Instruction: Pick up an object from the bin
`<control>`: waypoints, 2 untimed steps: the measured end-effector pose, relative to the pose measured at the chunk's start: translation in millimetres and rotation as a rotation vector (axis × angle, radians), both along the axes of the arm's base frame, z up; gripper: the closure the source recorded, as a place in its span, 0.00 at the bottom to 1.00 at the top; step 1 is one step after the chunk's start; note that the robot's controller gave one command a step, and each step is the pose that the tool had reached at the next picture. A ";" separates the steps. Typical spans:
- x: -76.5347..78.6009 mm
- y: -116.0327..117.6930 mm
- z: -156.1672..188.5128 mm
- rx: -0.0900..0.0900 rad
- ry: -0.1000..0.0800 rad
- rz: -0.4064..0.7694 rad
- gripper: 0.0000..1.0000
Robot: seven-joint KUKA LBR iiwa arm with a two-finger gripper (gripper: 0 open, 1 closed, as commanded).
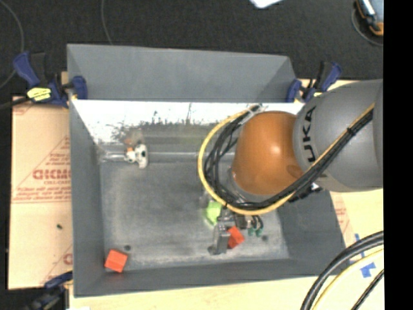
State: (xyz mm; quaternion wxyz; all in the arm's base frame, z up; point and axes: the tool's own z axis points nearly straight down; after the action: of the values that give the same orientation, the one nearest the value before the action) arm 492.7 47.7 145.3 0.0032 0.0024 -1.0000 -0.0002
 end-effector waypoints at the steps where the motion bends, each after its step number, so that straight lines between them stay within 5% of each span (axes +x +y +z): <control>1: 1.9 -0.2 4.3 0.000 -0.008 -0.003 0.00; 2: 24.6 -70.3 -50.3 -0.001 0.000 0.101 0.00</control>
Offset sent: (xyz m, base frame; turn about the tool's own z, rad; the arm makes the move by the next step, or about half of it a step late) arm 0.0237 -0.0673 -0.0494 -0.1038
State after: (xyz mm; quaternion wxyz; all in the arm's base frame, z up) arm 517.3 -22.6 95.0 0.0033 0.0528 -0.9986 0.0005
